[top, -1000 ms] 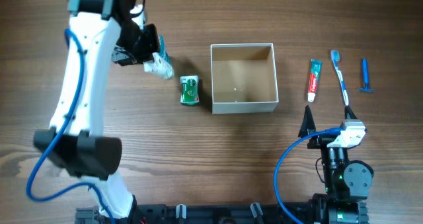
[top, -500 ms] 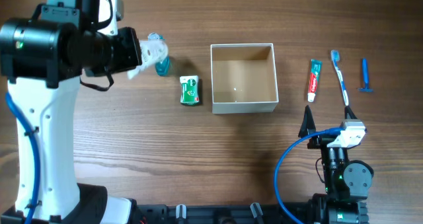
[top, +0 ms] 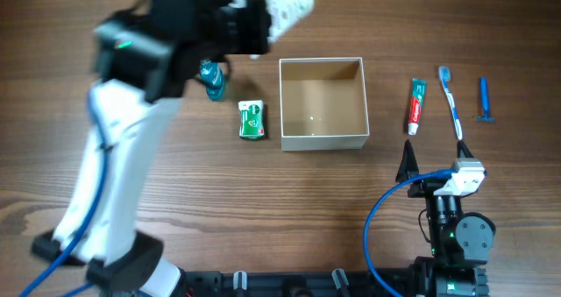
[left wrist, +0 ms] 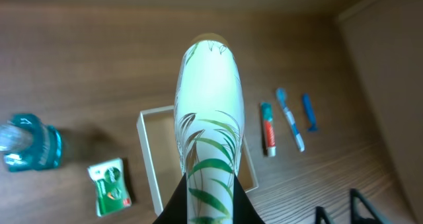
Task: Pack container
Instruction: 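Carry the tube right over the white box with the left gripper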
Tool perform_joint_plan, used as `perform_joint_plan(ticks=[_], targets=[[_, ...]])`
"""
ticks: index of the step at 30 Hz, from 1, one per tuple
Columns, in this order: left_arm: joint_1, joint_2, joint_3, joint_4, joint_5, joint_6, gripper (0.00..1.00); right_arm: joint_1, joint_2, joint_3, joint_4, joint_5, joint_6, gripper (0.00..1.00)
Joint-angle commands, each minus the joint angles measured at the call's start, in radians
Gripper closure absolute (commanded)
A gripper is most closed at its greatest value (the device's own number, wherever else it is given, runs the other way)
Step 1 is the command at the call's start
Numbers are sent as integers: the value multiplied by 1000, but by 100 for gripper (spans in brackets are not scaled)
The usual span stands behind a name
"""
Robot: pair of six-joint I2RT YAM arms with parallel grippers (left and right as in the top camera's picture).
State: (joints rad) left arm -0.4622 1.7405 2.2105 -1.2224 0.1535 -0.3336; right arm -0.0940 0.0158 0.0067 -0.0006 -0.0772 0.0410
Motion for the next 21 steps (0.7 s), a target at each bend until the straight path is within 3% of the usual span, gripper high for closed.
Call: perform_joint_plan(ticks=[1, 8, 21], targets=[[-45, 84, 23, 15, -88, -101, 96, 6, -2, -2, 3, 17, 14, 0], [-73, 151, 23, 11, -57, -203, 96, 6, -2, -2, 3, 17, 13, 0], [-86, 184, 21, -144, 6, -237, 96, 6, -2, -2, 3, 17, 14, 0]])
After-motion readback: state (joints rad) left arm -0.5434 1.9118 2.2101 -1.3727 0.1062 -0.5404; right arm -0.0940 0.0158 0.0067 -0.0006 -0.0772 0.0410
